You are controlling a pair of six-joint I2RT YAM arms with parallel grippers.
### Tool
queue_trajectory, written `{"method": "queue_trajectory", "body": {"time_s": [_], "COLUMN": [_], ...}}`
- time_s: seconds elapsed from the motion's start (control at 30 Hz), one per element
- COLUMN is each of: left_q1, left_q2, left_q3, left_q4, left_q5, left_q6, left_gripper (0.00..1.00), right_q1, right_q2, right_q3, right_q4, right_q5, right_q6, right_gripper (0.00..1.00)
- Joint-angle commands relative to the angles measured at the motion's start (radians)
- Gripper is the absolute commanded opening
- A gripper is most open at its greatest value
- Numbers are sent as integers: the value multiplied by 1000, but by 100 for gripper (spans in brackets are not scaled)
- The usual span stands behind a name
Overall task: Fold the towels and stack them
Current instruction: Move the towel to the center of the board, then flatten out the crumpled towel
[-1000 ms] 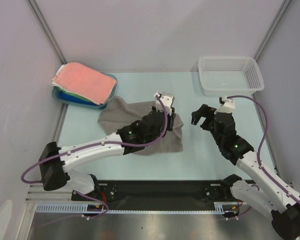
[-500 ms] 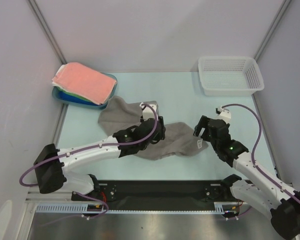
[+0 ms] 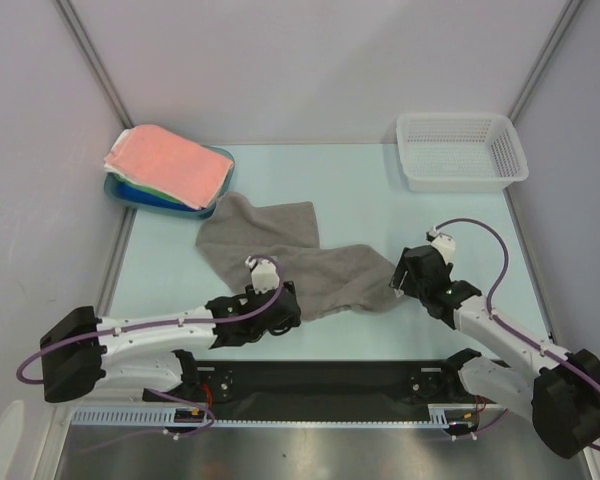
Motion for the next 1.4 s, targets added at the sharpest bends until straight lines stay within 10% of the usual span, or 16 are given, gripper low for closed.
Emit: {"method": "queue_trajectory", "body": {"time_s": [0.0,0.27,0.57,0.8,0.9,1.37], "left_q1": [3,144,270,406,457,567], "left_q2": [6,118,273,333,361,689], "left_q3": [-7,-53,59,200,304,1016], "left_q4": [10,131,138,111,96,-125], "left_q5": [-10,45,36,19,16,174], "left_q6": [-87,-59,43,144,217,595], "left_gripper": [69,68,42,0,0,3], "right_q1": [-5,-14,-22,-25,-16,337], "right_q2": [49,86,231,259,189,20], "right_q3": [23,35,58,94,120,526], "right_q4": [-25,-40,23,29,-5,-246], "right_q5": [-12,-30,-74,-67,-73,139], "right_q6": [41,70,93,75,45,-62], "right_gripper": [73,70,60,14,0,0]}}
